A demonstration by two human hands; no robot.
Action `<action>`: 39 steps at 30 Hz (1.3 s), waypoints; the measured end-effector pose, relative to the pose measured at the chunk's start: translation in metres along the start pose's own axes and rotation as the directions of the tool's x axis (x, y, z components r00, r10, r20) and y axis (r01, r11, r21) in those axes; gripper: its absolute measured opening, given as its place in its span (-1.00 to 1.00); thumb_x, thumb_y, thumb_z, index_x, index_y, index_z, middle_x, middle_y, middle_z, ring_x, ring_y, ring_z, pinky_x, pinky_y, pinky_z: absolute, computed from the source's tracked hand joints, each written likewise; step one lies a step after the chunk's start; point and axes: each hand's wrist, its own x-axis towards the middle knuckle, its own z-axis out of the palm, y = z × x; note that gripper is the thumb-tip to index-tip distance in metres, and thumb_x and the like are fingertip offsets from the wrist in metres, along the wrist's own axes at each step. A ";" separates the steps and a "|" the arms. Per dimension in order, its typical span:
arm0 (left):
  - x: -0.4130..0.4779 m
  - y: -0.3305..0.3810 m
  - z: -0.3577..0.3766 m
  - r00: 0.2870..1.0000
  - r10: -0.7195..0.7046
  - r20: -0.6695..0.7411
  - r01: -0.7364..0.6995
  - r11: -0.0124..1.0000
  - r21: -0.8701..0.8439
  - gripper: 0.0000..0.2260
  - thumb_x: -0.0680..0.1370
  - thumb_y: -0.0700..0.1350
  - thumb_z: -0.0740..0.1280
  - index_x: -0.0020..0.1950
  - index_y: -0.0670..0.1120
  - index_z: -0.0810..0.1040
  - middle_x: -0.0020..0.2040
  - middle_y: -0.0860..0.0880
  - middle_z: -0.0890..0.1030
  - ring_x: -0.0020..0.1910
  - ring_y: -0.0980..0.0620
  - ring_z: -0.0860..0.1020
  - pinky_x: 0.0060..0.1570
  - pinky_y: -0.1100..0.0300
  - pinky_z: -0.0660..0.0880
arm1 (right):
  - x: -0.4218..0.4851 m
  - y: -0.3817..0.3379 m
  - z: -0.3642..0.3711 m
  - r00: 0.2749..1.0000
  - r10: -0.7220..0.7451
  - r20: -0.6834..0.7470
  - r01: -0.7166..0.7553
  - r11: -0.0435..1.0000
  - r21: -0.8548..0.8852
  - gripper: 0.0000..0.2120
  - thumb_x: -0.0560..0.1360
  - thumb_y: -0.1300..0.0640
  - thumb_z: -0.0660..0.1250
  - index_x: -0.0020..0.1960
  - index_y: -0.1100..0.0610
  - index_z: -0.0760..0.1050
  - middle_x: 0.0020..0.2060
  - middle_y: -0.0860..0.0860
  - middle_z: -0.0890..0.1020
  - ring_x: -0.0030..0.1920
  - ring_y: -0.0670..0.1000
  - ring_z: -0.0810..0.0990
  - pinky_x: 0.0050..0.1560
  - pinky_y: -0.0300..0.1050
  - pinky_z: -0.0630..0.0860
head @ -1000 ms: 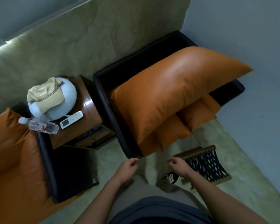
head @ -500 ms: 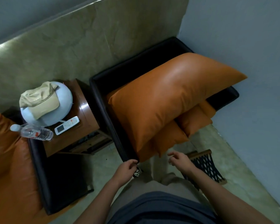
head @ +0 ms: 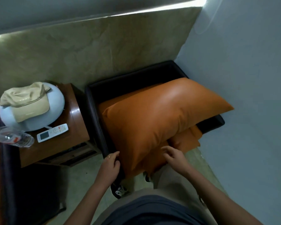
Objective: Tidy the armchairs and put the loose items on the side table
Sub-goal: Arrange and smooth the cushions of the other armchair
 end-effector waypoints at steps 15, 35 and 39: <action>0.109 0.182 0.079 0.984 0.175 0.019 -0.172 0.931 0.323 -0.33 0.59 0.30 0.14 0.62 0.14 -0.02 0.64 0.09 -0.05 0.61 0.03 -0.19 0.55 -0.19 -0.07 | 0.125 0.011 -0.142 0.979 -0.190 -0.070 0.148 0.907 -0.394 -0.51 0.60 0.02 0.28 0.51 -0.10 0.31 0.52 -0.05 0.30 0.57 0.04 0.15 0.55 0.16 0.13; 0.279 0.181 0.150 0.768 0.202 -0.607 0.222 0.806 0.549 -0.30 0.49 0.50 0.02 0.48 0.16 0.41 0.53 0.00 0.36 0.53 -0.09 0.26 0.52 -0.23 0.01 | 0.350 0.097 -0.146 0.693 -0.721 -0.001 0.592 0.570 -0.570 -0.47 0.57 -0.27 0.07 0.50 -0.18 0.34 0.51 -0.09 0.37 0.57 0.01 0.20 0.57 0.24 -0.03; 0.328 0.177 0.112 0.741 0.164 -0.652 0.263 0.821 0.506 -0.27 0.45 0.55 -0.08 0.46 0.23 0.41 0.49 0.11 0.40 0.50 0.06 0.29 0.54 -0.09 0.01 | 0.396 0.058 -0.142 0.679 -0.731 -0.061 0.563 0.573 -0.596 -0.50 0.59 -0.30 -0.02 0.43 -0.21 0.41 0.42 -0.16 0.46 0.49 -0.04 0.30 0.56 0.20 0.00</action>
